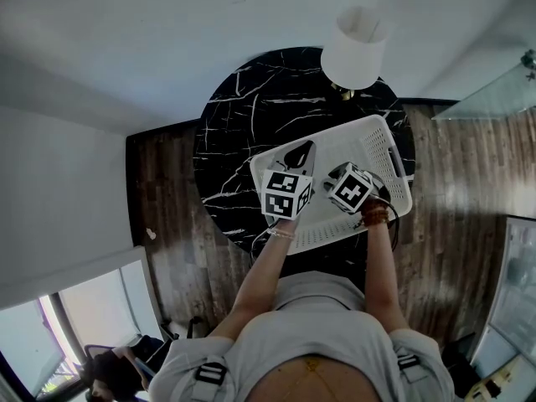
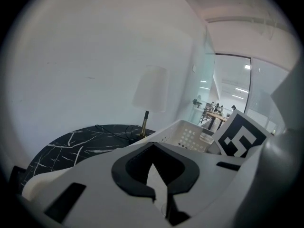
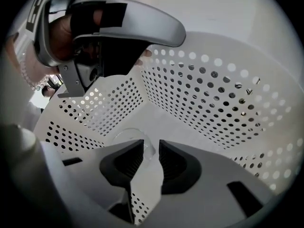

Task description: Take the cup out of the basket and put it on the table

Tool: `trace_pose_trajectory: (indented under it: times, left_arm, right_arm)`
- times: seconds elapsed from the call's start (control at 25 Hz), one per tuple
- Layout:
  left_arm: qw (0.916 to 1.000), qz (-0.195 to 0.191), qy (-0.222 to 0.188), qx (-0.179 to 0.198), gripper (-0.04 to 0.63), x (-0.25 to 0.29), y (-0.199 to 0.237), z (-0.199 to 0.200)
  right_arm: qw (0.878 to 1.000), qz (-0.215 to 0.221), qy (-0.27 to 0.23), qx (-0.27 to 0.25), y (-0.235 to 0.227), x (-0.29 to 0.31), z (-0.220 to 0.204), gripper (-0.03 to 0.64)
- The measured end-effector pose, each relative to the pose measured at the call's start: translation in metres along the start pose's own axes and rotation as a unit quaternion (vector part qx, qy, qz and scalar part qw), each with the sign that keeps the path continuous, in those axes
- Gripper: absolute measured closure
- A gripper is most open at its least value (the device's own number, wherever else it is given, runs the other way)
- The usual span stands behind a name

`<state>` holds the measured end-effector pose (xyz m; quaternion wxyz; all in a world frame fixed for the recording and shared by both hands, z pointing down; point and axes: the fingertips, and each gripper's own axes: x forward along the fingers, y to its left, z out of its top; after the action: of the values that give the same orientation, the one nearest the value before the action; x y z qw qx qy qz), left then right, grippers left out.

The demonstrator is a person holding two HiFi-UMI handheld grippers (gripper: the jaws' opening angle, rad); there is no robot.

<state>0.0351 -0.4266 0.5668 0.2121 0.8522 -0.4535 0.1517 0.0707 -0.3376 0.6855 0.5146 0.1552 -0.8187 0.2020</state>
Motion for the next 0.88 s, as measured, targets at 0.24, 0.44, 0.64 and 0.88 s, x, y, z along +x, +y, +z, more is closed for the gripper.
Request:
trace_pose_trajectory:
  times: [0.24, 0.44, 0.64, 0.88]
  left_arm:
    - [1.0, -0.002, 0.007, -0.002, 0.591, 0.004, 0.001, -0.005]
    - [0.9999, -0.003, 0.011, -0.002, 0.591, 0.005, 0.0, -0.008]
    - [0.9999, -0.005, 0.012, -0.003, 0.591, 0.006, 0.001, -0.01]
    - [0.9999, -0.005, 0.013, -0.005, 0.591, 0.006, 0.001, -0.012]
  right_arm:
    - [1.0, 0.0, -0.001, 0.008, -0.007, 0.01, -0.004, 0.525]
    - [1.0, 0.012, 0.001, 0.016, -0.001, 0.012, -0.002, 0.525]
    - [1.0, 0.009, 0.018, 0.012, 0.0, 0.015, -0.004, 0.525]
    - [1.0, 0.014, 0.018, 0.014, 0.002, 0.016, -0.005, 0.528]
